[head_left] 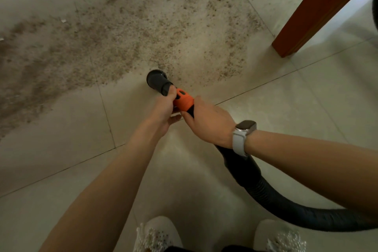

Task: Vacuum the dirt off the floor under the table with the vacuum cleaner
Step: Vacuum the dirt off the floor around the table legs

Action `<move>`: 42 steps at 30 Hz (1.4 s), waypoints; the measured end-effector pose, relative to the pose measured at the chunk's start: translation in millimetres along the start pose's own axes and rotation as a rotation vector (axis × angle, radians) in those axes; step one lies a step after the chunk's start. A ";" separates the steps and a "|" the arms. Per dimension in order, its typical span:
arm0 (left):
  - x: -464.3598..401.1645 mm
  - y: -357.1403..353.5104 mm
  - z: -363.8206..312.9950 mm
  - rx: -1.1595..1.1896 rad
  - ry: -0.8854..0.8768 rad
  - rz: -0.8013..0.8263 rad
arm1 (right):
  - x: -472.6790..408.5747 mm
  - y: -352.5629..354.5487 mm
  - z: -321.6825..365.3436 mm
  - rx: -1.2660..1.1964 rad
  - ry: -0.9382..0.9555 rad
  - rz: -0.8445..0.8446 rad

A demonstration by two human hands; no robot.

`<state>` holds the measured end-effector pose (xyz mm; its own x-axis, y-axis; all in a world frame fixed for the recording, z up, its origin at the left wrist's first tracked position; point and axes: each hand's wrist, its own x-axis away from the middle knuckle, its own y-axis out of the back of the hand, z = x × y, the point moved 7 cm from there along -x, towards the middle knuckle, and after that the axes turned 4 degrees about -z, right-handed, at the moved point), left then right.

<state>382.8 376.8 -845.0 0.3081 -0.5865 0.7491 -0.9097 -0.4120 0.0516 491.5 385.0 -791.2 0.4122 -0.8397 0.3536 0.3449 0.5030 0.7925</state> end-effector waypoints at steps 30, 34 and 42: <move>-12.3 0.2 -11.0 0.021 0.015 0.027 | -14.3 5.1 10.0 0.028 -0.020 -0.029; -24.5 6.5 -26.5 -0.009 -0.002 0.007 | -31.1 4.2 15.0 -0.020 -0.057 -0.038; -12.1 -18.4 -5.9 -0.026 -0.001 0.058 | -2.4 12.9 -8.1 -0.005 -0.071 -0.025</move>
<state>394.2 395.6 -851.1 0.2550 -0.6097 0.7505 -0.9329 -0.3592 0.0251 501.9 395.2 -785.9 0.3423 -0.8644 0.3683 0.3586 0.4825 0.7991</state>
